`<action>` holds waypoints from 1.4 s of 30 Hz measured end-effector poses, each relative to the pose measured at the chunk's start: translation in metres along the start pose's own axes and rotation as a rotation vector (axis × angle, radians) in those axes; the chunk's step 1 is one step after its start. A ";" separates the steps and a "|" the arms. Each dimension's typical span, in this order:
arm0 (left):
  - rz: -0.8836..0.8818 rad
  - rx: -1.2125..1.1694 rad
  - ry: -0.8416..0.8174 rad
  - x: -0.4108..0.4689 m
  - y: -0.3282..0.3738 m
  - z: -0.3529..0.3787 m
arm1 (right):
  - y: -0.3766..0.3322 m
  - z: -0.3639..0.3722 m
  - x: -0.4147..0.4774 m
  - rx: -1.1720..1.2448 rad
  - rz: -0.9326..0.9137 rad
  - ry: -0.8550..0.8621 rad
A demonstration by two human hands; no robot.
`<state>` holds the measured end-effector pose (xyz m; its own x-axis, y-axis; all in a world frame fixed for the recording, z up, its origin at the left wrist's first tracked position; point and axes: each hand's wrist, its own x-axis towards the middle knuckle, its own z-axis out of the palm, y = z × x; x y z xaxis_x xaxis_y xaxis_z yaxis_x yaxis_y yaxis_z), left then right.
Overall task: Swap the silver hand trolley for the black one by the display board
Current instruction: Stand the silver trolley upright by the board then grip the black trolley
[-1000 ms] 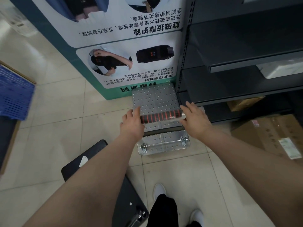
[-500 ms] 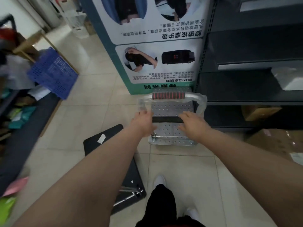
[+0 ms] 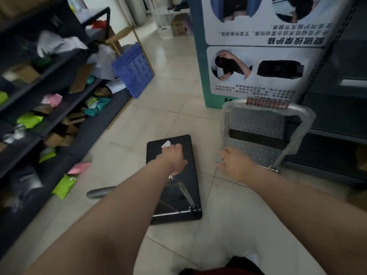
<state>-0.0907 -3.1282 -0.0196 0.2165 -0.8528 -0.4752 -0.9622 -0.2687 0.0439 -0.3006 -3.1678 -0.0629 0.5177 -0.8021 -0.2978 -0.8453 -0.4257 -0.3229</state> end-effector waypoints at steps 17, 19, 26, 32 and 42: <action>-0.213 -0.174 0.062 -0.102 -0.263 0.078 | -0.235 0.090 0.005 -0.045 -0.043 -0.087; -0.215 -0.186 0.051 -0.099 -0.272 0.081 | -0.241 0.094 0.011 -0.058 -0.035 -0.097; -0.187 -0.127 -0.024 -0.068 -0.269 0.084 | -0.234 0.102 0.036 -0.121 -0.038 -0.111; -0.253 -0.088 -0.016 -0.030 -0.253 0.082 | -0.217 0.090 0.060 -0.151 -0.106 -0.118; -0.194 0.028 0.049 0.032 -0.250 0.056 | -0.201 0.068 0.116 -0.136 -0.089 -0.073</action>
<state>0.1479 -3.0631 -0.0944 0.4049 -0.8073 -0.4294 -0.9060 -0.4177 -0.0690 -0.0615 -3.1470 -0.0936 0.5953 -0.7281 -0.3397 -0.8032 -0.5503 -0.2280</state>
